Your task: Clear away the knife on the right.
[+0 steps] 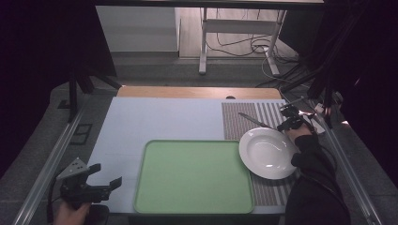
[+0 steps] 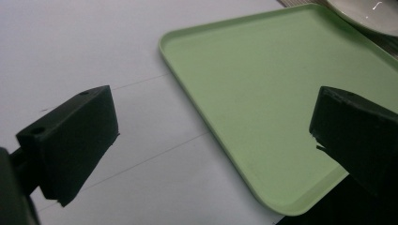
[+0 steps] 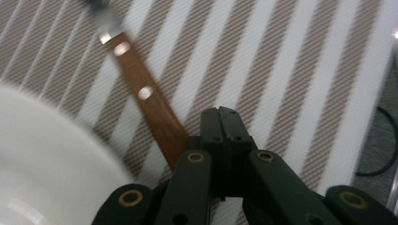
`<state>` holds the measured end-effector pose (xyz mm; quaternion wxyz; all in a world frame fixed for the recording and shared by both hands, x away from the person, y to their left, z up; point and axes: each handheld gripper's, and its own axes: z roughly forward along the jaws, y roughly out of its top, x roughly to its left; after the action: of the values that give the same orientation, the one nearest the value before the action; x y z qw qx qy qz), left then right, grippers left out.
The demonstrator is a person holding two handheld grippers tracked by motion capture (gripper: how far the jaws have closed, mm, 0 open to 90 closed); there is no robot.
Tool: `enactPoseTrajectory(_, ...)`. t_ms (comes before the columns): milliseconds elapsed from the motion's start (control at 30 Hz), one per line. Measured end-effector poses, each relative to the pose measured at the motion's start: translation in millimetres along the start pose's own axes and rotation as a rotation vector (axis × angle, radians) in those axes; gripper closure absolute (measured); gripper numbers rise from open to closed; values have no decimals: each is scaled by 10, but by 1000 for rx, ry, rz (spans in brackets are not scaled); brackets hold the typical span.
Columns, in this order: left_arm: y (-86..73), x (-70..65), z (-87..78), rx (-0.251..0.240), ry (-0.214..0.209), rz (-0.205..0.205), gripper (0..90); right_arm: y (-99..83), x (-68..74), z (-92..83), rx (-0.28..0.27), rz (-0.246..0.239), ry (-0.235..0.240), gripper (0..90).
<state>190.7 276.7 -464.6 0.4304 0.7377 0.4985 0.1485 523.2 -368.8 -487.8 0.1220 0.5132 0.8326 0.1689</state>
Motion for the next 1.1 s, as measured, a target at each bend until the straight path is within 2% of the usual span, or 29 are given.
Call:
enactPoseTrajectory(100, 1, -2, 2, 1, 1, 2, 13, -13, 42, -14, 16, -23, 12, 892)
enactPoseTrajectory(167, 2, -2, 3, 2, 1, 4, 13, 9, 60, -35, 13, -25, -8, 837)
enactPoseTrajectory(200, 3, -2, 4, 3, 1, 4, 13, 9, 60, -35, 13, -25, -8, 837)
enactPoseTrajectory(233, 4, -1, 5, 4, 2, 6, 13, 53, 41, -85, -37, 13, -4, 724)
enactPoseTrajectory(267, 4, -1, 5, 4, 2, 6, 13, 53, 41, -85, -37, 13, -4, 724)
enactPoseTrajectory(300, 5, -2, 6, 6, 2, 7, 13, 96, 40, -128, -74, 35, -27, 601)
enactPoseTrajectory(333, 5, -2, 6, 6, 2, 7, 14, 117, 42, -138, -79, 47, -23, 543)
enactPoseTrajectory(367, 5, -4, 7, 6, 2, 7, 14, 117, 42, -138, -79, 47, -23, 543)
enactPoseTrajectory(400, 5, -7, 6, 6, 4, 10, 13, 151, 57, -138, -96, 63, -14, 409)
enactPoseTrajectory(467, 5, -9, 7, 6, 3, 11, 13, 180, 78, -130, -112, 76, -11, 297)
enactPoseTrajectory(500, 5, -9, 7, 6, 3, 11, 13, 180, 78, -130, -112, 76, -11, 297)
enactPoseTrajectory(533, 5, -7, 7, 7, 3, 12, 13, 221, 116, -108, -110, 83, -18, 157)
enactPoseTrajectory(633, 6, -7, 8, 8, 3, 12, 14, 278, 165, -71, -105, 89, -28, 41)
enactPoseTrajectory(667, 6, -7, 8, 8, 3, 12, 13, 278, 165, -71, -105, 89, -28, 41)
enactPoseTrajectory(700, 6, -9, 9, 8, 3, 12, 13, 315, 205, -41, -97, 78, -43, 1)
enactPoseTrajectory(867, 7, -9, 10, 10, 3, 12, 13, 370, 291, 40, -79, 50, -51, 0)
enactPoseTrajectory(1000, 7, -14, 11, 11, 4, 15, 13, 399, 349, 162, -41, 20, -46, 0)
enactPoseTrajectory(1067, 7, -14, 12, 11, 4, 16, 13, 395, 348, 216, -30, 18, -55, 18)
enactPoseTrajectory(1100, 7, -13, 11, 11, 4, 16, 13, 392, 339, 233, -24, 13, -56, 56)
